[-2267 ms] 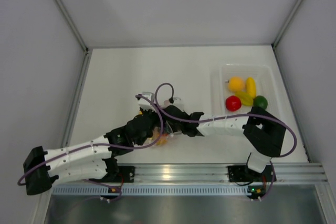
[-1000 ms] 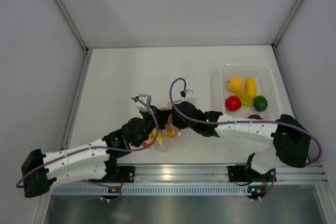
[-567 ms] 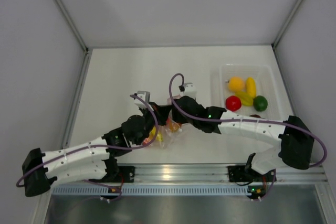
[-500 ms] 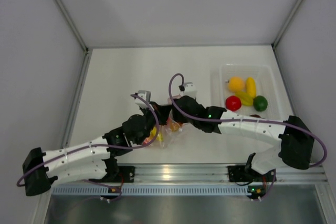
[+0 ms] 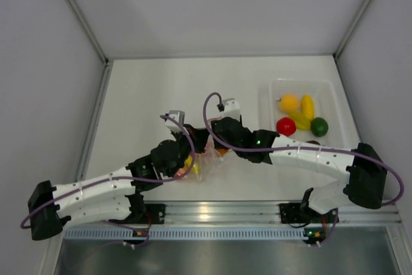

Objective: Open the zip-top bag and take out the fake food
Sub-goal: Pick up the fake fruit from the zipper food storage bag.

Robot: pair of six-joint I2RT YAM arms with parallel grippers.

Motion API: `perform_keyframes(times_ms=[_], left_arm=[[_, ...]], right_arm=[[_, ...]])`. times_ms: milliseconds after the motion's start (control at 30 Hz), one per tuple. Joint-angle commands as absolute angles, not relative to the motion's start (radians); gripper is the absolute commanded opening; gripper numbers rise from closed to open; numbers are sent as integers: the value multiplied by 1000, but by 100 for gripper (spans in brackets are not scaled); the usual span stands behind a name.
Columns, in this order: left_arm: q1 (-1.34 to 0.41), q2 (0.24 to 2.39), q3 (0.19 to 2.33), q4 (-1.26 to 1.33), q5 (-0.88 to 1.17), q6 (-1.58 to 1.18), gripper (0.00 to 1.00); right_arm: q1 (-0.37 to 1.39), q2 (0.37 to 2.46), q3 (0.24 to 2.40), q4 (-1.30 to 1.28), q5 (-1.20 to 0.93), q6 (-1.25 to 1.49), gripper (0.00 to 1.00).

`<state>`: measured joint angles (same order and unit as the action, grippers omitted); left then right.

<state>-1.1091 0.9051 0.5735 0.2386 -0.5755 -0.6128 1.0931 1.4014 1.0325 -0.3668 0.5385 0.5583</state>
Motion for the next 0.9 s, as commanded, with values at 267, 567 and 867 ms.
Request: perform_keyframes(times_ms=[267, 567, 867], left_arm=[[-1106, 879, 549, 250, -615, -661, 0], [-1106, 884, 545, 252, -595, -675, 0], [-1106, 934, 566, 250, -572, -663, 0]], right_arm=[[1124, 1262, 1037, -299, 489, 552, 14], [1121, 1206, 1126, -336, 586, 463, 13], [1025, 1149, 1215, -389, 571, 468, 13]])
